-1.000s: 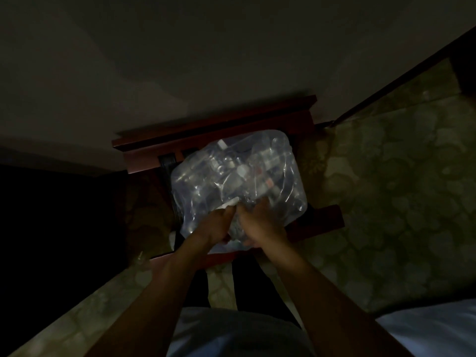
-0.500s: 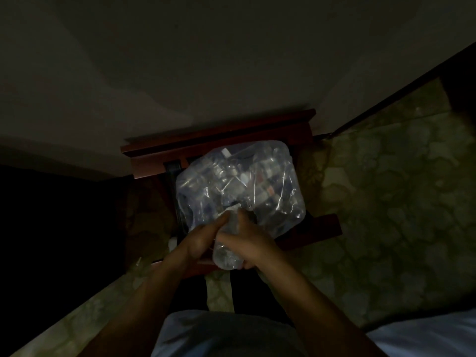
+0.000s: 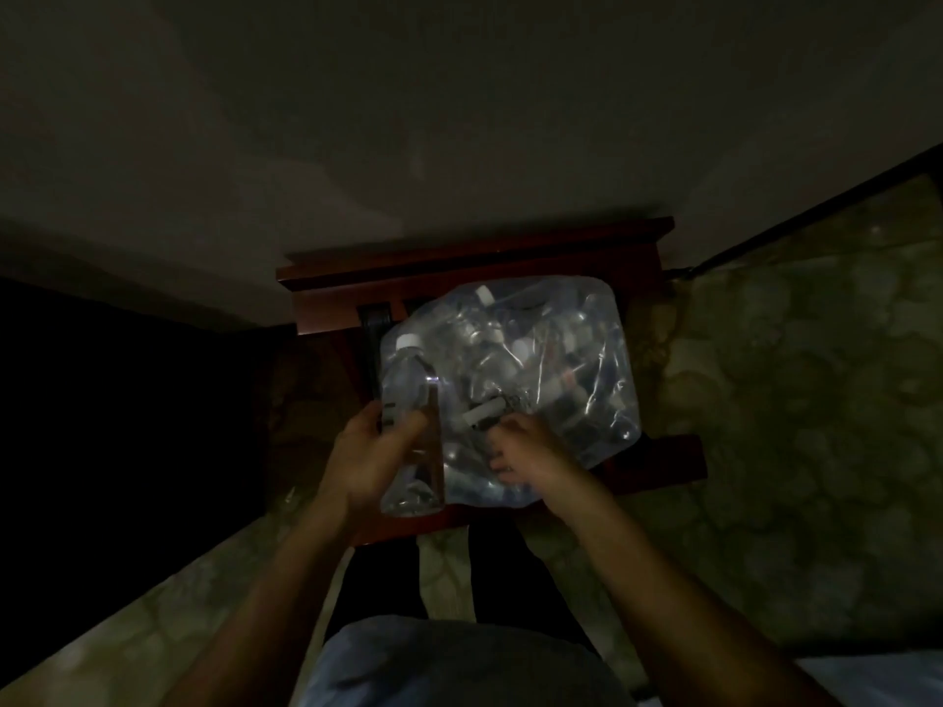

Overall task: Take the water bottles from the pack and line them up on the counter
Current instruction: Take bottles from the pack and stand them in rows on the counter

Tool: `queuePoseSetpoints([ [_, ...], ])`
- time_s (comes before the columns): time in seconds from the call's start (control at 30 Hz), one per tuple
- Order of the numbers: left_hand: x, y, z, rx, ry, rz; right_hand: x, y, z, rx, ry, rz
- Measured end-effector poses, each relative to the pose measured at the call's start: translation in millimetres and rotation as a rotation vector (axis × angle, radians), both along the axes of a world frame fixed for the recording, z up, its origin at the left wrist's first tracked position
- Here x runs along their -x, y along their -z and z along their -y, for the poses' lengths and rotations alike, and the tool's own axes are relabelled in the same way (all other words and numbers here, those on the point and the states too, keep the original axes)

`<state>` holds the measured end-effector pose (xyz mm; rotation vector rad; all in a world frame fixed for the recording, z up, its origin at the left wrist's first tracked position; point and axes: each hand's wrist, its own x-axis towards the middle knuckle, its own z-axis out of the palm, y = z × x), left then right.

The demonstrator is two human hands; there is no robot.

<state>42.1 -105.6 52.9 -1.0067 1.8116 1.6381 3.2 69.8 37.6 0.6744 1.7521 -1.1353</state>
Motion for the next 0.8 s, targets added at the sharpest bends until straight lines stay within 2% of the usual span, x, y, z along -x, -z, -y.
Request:
queuePoseSetpoints([
  [0.13, -1.5, 9.2, 2.4, 0.013, -0.034, 0.025, 16.7, 28.6, 8.0, 0.043, 0.439, 0.177],
  [0.2, -4.3, 14.7, 0.4, 0.003, -0.048, 0.036, 22.6, 40.7, 11.4, 0.028, 0.544, 0.218],
  [0.3, -10.3, 18.3, -6.0, -0.057, -0.068, 0.053, 26.3, 50.5, 14.7, -0.037, 0.576, 0.266],
  [0.47, -16.0, 20.4, -15.4, -0.087, -0.110, 0.089, 32.5, 63.1, 6.5, 0.001, 0.759, 0.283],
  [0.7, -12.7, 15.8, -23.4, -0.111, -0.138, 0.091, 35.6, 76.1, -1.4, -0.033, 0.746, 0.265],
  [0.8, -10.3, 15.1, -26.0, -0.098, -0.123, 0.083, 39.9, 75.4, -1.9, 0.011, 0.826, 0.277],
])
